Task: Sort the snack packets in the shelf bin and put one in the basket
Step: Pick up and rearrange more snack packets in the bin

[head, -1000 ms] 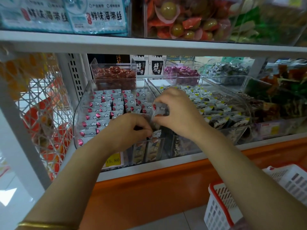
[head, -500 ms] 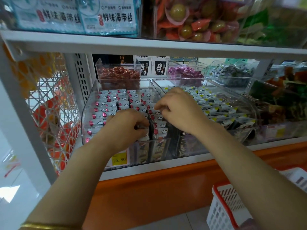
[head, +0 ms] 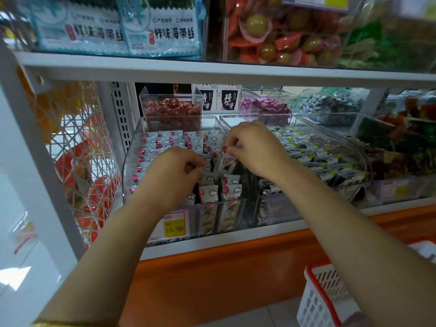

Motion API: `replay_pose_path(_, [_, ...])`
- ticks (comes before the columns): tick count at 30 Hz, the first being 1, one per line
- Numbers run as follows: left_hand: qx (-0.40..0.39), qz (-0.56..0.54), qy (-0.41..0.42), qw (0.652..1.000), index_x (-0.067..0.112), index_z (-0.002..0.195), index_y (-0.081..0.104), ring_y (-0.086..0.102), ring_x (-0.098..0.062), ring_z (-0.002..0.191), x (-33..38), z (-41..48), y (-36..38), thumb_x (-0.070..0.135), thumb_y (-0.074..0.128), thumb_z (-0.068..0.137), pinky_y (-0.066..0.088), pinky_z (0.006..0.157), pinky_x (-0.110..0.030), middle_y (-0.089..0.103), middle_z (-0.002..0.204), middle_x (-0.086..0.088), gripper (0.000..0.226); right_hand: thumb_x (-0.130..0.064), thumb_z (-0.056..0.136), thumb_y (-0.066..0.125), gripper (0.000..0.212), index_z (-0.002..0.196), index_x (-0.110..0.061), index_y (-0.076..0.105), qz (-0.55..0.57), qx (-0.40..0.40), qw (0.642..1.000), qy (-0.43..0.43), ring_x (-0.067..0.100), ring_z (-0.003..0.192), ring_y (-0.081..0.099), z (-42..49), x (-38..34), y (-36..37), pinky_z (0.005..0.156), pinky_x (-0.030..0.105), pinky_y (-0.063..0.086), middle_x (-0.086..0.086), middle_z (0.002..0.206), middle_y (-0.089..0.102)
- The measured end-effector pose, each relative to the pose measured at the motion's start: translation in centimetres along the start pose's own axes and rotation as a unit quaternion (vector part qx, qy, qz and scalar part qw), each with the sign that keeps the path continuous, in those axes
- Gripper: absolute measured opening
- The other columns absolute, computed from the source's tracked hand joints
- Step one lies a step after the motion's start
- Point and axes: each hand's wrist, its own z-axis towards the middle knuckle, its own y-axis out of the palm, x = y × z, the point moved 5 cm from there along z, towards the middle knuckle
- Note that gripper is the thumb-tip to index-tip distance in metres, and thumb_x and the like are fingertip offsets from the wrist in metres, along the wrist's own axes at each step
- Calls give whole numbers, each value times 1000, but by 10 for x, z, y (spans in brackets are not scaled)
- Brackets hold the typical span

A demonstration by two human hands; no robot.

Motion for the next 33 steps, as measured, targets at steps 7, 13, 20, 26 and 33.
replay_pose_path(7, [66, -59, -27, 996, 16, 110, 67, 50, -3, 78, 1, -3, -8, 12, 53, 92, 34, 56, -3, 55, 93, 9, 23, -14, 96, 47, 12, 97, -6, 56, 37, 193, 980, 19, 16, 69, 48, -29, 1, -31, 58, 31, 37, 5, 90, 58])
replay_pose_path(13, [40, -188, -79, 978, 14, 125, 55, 58, -6, 86, 4, -8, -1, 21, 52, 94, 43, 60, -4, 60, 97, 7, 33, -6, 97, 46, 11, 88, -12, 45, 279, 257, 918, 120, 22, 61, 60, -57, 13, -39, 55, 36, 51, 5, 76, 56])
replay_pose_path(20, [6, -362, -143, 921, 23, 87, 63, 65, -11, 81, 4, -14, 6, 22, 52, 93, 57, 65, -20, 65, 88, 0, 12, -7, 96, 48, 9, 95, -1, 54, 583, 179, 754, 244, 10, 54, 64, -70, 21, -11, 54, 27, 57, 9, 80, 59])
replay_pose_path(26, [17, -625, -222, 748, 10, 72, 61, 61, -6, 57, 0, -16, 7, 18, 57, 88, 52, 56, -15, 62, 61, 1, 19, 8, 89, 50, 17, 103, 5, 60, 771, 110, 566, 271, 18, 65, 70, -74, 19, 5, 58, 22, 56, 16, 86, 66])
replay_pose_path(33, [64, -680, -272, 678, 10, 65, 59, 55, -4, 51, -6, -18, 9, 11, 58, 88, 50, 50, -11, 56, 55, 2, 23, 14, 85, 51, 26, 108, 5, 59, 792, 97, 540, 268, 19, 66, 71, -73, 16, 10, 56, 20, 56, 15, 83, 67])
